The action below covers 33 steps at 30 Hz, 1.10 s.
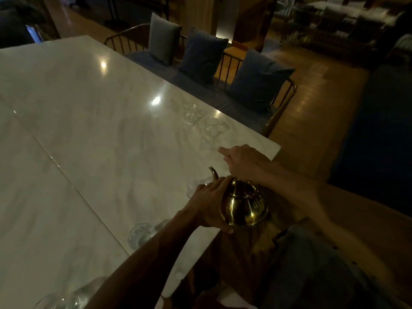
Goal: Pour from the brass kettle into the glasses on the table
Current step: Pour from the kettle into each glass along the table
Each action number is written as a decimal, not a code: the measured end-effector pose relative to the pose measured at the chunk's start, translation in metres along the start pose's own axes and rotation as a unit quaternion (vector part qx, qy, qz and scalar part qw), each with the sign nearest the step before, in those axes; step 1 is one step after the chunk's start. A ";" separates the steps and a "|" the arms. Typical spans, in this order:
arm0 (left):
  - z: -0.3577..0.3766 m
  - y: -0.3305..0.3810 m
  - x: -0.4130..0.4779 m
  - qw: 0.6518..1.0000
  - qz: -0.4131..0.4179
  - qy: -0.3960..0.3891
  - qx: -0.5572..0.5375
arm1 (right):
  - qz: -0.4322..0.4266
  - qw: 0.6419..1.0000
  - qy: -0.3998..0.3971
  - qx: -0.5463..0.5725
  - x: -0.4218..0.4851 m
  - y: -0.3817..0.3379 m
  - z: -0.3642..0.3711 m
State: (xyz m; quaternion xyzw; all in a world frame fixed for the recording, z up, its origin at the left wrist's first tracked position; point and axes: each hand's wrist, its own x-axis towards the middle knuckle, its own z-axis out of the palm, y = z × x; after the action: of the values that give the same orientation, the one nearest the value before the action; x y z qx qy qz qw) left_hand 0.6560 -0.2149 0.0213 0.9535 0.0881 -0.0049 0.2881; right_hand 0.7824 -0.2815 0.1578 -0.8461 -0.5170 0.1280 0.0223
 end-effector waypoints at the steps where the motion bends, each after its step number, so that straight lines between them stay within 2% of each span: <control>1: -0.001 0.003 0.004 1.000 0.004 -0.005 0.008 | 0.007 1.000 0.011 0.006 -0.002 0.005 -0.001; 6: -0.003 0.019 0.036 1.000 0.013 -0.012 0.026 | 0.031 0.999 0.036 0.018 -0.002 0.035 -0.012; 12: 0.000 0.032 0.085 1.000 0.021 -0.022 0.001 | 0.045 0.999 0.020 0.004 0.026 0.080 -0.021; 24: 0.024 0.038 0.170 0.994 -0.041 0.004 -0.102 | -0.022 0.988 -0.128 -0.082 0.126 0.148 -0.027; 33: 0.026 0.040 0.187 0.983 -0.088 0.050 -0.153 | -0.092 0.973 -0.173 -0.118 0.162 0.150 -0.027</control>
State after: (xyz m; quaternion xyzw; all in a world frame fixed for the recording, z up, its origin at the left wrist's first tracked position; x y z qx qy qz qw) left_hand 0.8476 -0.2314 0.0101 0.8858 0.1855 0.0308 0.4243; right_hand 0.9891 -0.2063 0.1267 -0.7562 -0.6004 0.2083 -0.1558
